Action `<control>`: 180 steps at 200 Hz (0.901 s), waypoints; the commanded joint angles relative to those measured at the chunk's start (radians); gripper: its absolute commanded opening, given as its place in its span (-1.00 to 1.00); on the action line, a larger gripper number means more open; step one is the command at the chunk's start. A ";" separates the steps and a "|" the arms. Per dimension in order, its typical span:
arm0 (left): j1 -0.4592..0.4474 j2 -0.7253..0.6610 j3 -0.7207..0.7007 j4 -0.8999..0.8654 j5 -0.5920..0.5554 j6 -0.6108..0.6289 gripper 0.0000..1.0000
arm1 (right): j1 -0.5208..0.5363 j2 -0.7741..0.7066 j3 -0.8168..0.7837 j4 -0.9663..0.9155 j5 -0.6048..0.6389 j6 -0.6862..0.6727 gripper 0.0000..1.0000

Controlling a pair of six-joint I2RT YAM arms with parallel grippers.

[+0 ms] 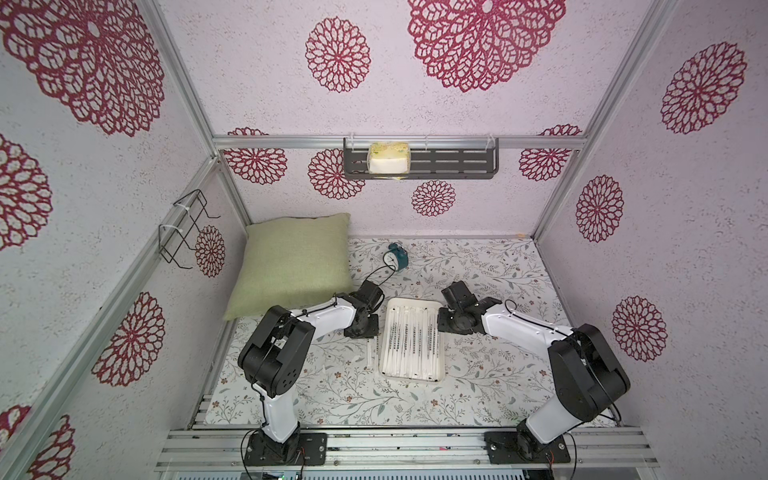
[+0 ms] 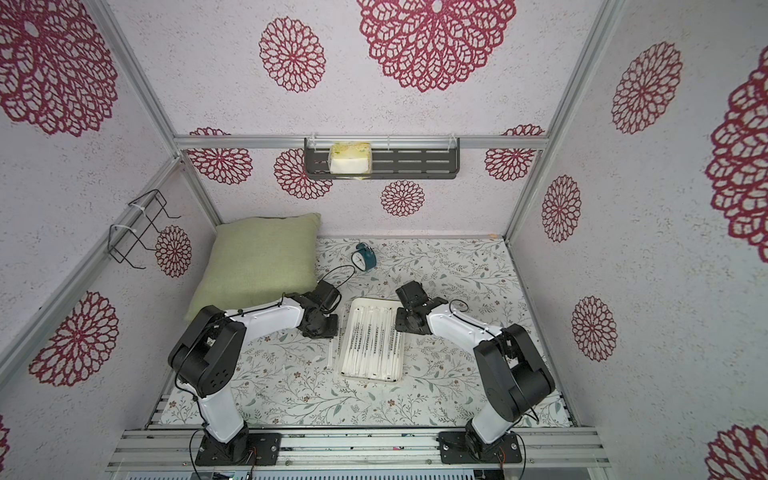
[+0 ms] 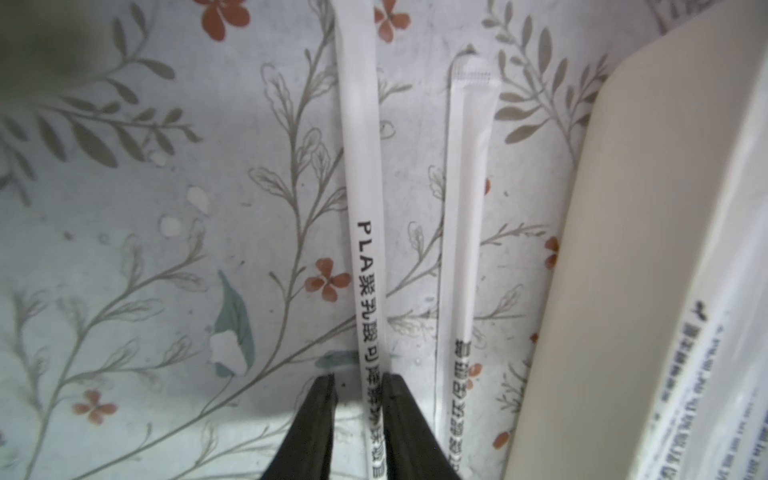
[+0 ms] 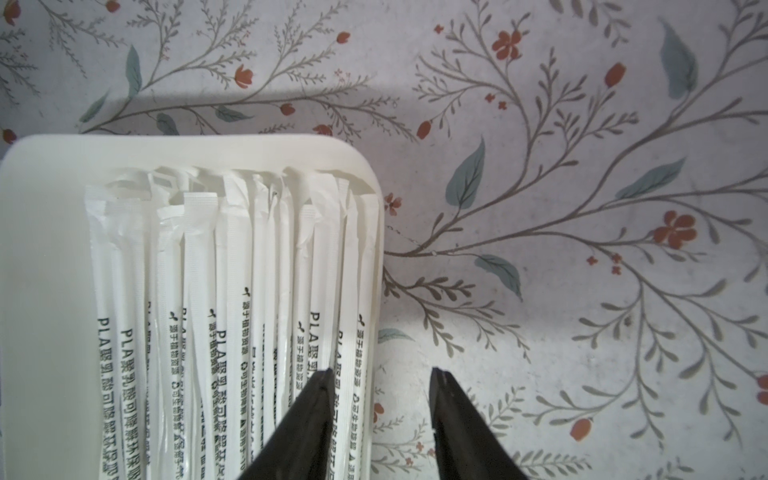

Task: Put the straws into the storage box
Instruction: Adjust the storage box at the center of the board.

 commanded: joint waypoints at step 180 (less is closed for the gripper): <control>0.029 -0.177 -0.036 -0.101 -0.042 -0.010 -0.95 | -0.008 -0.036 0.024 0.007 -0.005 -0.025 -0.13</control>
